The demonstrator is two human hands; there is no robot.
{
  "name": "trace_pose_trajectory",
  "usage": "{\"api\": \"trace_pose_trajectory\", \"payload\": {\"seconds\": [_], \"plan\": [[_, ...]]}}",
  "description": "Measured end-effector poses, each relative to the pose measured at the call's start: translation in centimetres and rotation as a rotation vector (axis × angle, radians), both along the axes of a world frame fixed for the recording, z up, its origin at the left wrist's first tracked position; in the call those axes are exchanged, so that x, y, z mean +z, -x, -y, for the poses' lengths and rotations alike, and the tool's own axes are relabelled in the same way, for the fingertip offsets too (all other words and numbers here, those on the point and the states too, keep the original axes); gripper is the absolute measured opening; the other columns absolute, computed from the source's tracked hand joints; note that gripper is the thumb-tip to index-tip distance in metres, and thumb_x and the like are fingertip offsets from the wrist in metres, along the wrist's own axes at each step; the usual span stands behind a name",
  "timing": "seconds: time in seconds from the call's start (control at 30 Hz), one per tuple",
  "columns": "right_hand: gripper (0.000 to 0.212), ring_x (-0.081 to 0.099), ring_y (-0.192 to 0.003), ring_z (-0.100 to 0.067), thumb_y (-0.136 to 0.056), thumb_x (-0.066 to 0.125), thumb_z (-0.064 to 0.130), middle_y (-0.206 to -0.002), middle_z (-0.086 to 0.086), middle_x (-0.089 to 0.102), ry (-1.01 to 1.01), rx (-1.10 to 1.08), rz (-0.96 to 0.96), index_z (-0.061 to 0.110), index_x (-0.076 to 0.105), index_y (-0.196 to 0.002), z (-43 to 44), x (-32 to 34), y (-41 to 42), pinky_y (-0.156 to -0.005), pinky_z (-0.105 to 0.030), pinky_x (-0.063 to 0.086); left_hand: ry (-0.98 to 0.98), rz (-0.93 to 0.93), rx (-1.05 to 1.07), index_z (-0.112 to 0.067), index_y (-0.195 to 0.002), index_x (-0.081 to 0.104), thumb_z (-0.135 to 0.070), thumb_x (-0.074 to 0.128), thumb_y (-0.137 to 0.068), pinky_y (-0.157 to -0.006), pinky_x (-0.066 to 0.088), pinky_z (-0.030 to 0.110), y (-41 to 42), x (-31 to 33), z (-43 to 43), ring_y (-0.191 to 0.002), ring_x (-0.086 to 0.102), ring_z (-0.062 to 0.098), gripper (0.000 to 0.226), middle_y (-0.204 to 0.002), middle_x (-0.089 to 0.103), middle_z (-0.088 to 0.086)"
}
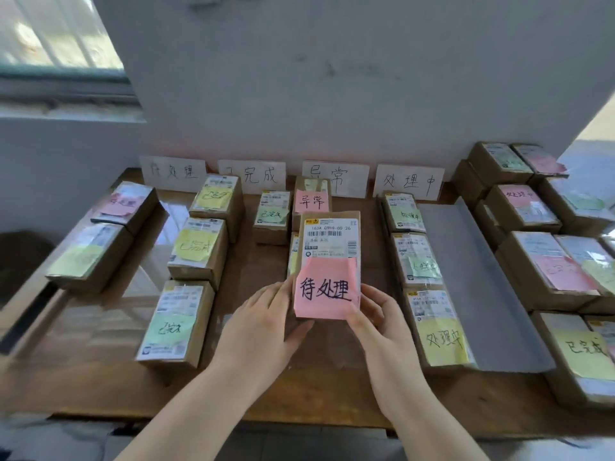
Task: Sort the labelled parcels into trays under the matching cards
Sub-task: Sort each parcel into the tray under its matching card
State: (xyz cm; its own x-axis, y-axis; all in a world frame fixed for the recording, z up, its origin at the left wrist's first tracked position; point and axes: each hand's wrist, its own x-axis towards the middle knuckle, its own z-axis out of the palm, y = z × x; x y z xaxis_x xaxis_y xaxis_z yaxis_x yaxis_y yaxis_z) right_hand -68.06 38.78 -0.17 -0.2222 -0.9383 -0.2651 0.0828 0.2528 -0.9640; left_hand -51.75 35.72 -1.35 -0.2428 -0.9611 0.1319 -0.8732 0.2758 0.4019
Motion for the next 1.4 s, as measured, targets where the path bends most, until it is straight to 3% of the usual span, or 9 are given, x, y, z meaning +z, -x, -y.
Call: {"api": "trace_pose_trajectory", "payload": {"seconds": [0.17, 0.37, 0.43, 0.6, 0.77, 0.9, 1.3, 1.4], "plan": [[0.045, 0.056, -0.104, 0.004, -0.068, 0.063, 0.051, -0.113, 0.021, 0.06, -0.018, 0.023, -0.058, 0.042, 0.047, -0.109, -0.2, -0.6, -3.3, -0.078, -0.013, 0.048, -0.037, 0.032, -0.021, -0.031, -0.149, 0.021, -0.057, 0.046, -0.089, -0.107, 0.033, 0.023, -3.4, -0.4, 0.5, -0.137, 0.031, 0.005, 0.07, -0.15, 0.034, -0.015], [0.041, 0.056, -0.104, 0.006, -0.074, 0.063, 0.047, -0.113, 0.02, 0.06, -0.032, 0.071, -0.077, 0.042, 0.045, -0.111, 0.8, -0.9, -5.0, -0.079, -0.012, 0.049, -0.08, -0.001, 0.007, -0.03, -0.15, 0.018, -0.054, 0.046, -0.09, -0.104, 0.035, 0.02, -5.4, -0.8, 0.5, -0.135, 0.034, 0.004, 0.07, -0.148, 0.036, -0.015], [0.03, 0.056, -0.101, 0.007, -0.081, 0.064, 0.039, -0.11, 0.023, 0.059, -0.037, 0.098, -0.083, 0.043, 0.045, -0.104, 1.5, -0.8, -5.2, -0.074, -0.008, 0.048, -0.097, -0.008, 0.031, -0.03, -0.15, 0.017, -0.052, 0.047, -0.091, -0.103, 0.036, 0.02, -5.7, -0.9, 0.8, -0.134, 0.035, 0.004, 0.069, -0.148, 0.035, -0.014], [0.026, 0.057, -0.099, 0.005, -0.083, 0.062, 0.037, -0.107, 0.025, 0.057, -0.049, 0.159, -0.078, 0.042, 0.045, -0.102, 4.0, -0.4, -5.6, -0.066, -0.001, 0.046, -0.129, -0.033, 0.098, -0.032, -0.149, 0.017, -0.05, 0.047, -0.091, -0.1, 0.04, 0.022, -5.9, -0.3, 2.0, -0.131, 0.038, 0.005, 0.068, -0.147, 0.035, -0.014], [0.026, 0.056, -0.103, 0.006, -0.085, 0.06, 0.035, -0.111, 0.023, 0.059, -0.017, 0.221, -0.032, 0.042, 0.045, -0.104, 6.5, 0.3, -5.6, -0.075, -0.005, 0.048, -0.114, -0.027, 0.161, -0.029, -0.149, 0.02, -0.045, 0.05, -0.091, -0.099, 0.041, 0.024, -6.1, 1.0, 3.6, -0.13, 0.04, 0.008, 0.067, -0.147, 0.037, -0.012], [0.027, 0.058, -0.105, 0.007, -0.087, 0.062, 0.033, -0.113, 0.021, 0.061, 0.039, 0.251, -0.033, 0.042, 0.048, -0.107, 8.5, 0.1, -5.2, -0.091, -0.019, 0.05, -0.087, -0.034, 0.202, -0.027, -0.149, 0.023, -0.043, 0.052, -0.091, -0.096, 0.043, 0.025, -5.8, 1.7, 5.0, -0.128, 0.044, 0.009, 0.067, -0.145, 0.04, -0.01], [0.022, 0.053, -0.107, 0.01, -0.091, 0.056, 0.035, -0.11, 0.026, 0.057, 0.104, 0.394, -0.141, 0.047, 0.043, -0.104, 10.7, -0.7, -5.6, -0.086, -0.011, 0.046, -0.072, -0.119, 0.298, -0.023, -0.145, 0.034, -0.033, 0.061, -0.088, -0.09, 0.047, 0.029, -5.7, 0.8, 5.3, -0.121, 0.052, 0.015, 0.065, -0.139, 0.048, -0.003], [0.021, 0.052, -0.107, 0.009, -0.091, 0.056, 0.035, -0.109, 0.027, 0.055, 0.102, 0.393, -0.16, 0.046, 0.043, -0.104, 10.7, -0.6, -6.2, -0.079, -0.006, 0.044, -0.067, -0.118, 0.295, -0.021, -0.145, 0.036, -0.03, 0.064, -0.086, -0.089, 0.048, 0.03, -6.3, 0.6, 5.5, -0.12, 0.053, 0.017, 0.066, -0.137, 0.05, -0.002]]}}
